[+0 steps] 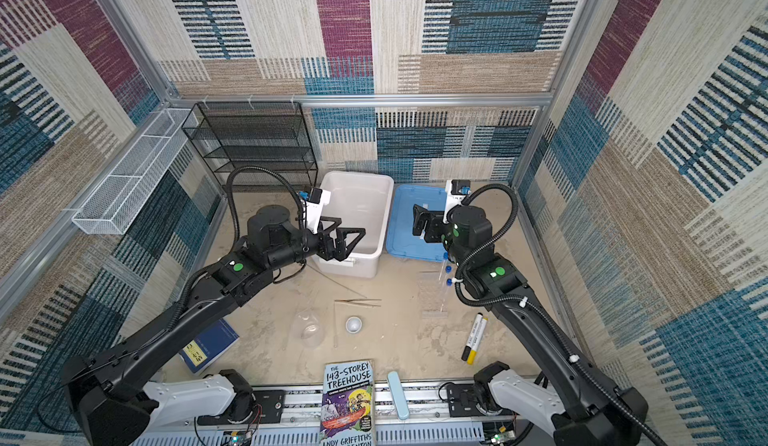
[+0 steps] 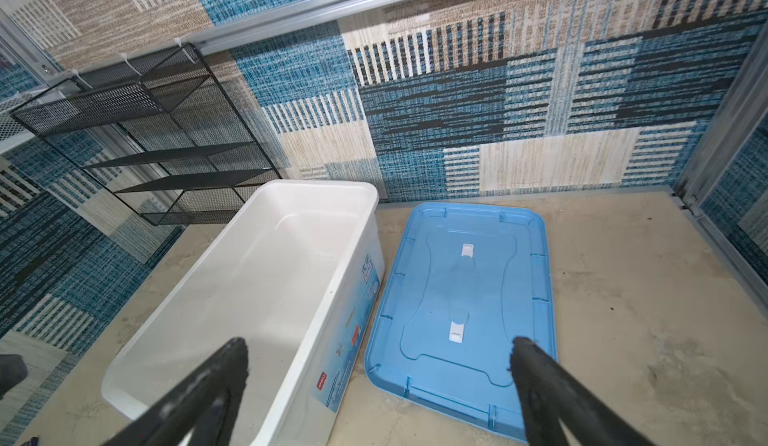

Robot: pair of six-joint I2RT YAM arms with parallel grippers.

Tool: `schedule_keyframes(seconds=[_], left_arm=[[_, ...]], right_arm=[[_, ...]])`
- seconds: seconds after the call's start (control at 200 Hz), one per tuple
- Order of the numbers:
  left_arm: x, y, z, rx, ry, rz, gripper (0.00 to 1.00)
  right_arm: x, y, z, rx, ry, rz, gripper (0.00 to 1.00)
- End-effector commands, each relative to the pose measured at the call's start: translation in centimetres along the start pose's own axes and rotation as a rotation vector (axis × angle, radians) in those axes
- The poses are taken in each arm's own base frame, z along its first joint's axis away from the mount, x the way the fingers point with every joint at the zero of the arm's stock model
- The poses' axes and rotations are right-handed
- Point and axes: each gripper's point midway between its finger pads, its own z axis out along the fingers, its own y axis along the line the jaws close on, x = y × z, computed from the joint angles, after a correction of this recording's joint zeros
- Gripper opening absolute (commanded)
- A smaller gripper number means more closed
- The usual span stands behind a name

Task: Organize the chemistry lab equipment
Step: 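Move the left gripper to the white bin's rim while the right gripper rises, then lower and close the left gripper on the white bin's rim near its corner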

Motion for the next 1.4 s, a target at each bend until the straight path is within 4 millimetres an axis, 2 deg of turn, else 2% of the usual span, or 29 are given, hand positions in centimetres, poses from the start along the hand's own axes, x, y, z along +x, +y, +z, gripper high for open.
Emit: schedule_keyframes(seconds=[0.0,0.105,0.316,0.481,0.646,0.786,0.927,1.112,1.307,1.392], left_arm=[[0.5,4.1,-0.1,-0.134,0.081,-0.016,0.99],[-0.5,7.9,0.2,-0.234,0.110,-0.040,0.98],[-0.7,15.8,1.5,-0.433,0.150,-0.092,0.97],[-0.7,20.4,3.7,-0.523,0.164,-0.101,0.92],[0.1,24.4,5.8,-0.627,0.235,-0.084,0.89],[0.5,26.6,7.6,-0.656,0.260,-0.092,0.81],[0.8,27.9,9.3,-0.665,0.275,-0.099,0.75],[1.2,29.9,10.2,-0.731,0.306,-0.079,0.66],[1.9,30.2,11.0,-0.717,0.338,-0.077,0.54],[2.2,30.3,10.9,-0.720,0.344,-0.082,0.52]], right_arm=[[-1.2,1.6,0.8,-0.088,-0.029,-0.027,0.99],[-0.8,2.3,1.9,-0.120,-0.002,-0.057,0.99],[0.6,3.2,4.4,-0.160,0.066,-0.128,0.99],[1.3,2.9,6.0,-0.141,0.076,-0.160,0.99],[3.4,3.3,8.0,-0.162,0.161,-0.192,0.99],[4.4,3.9,8.8,-0.198,0.198,-0.189,0.99],[5.1,4.4,9.1,-0.230,0.219,-0.172,0.99],[5.9,4.3,8.9,-0.236,0.219,-0.155,0.99],[6.7,3.7,8.8,-0.218,0.227,-0.158,0.99],[7.0,3.4,8.7,-0.208,0.227,-0.162,0.99]])
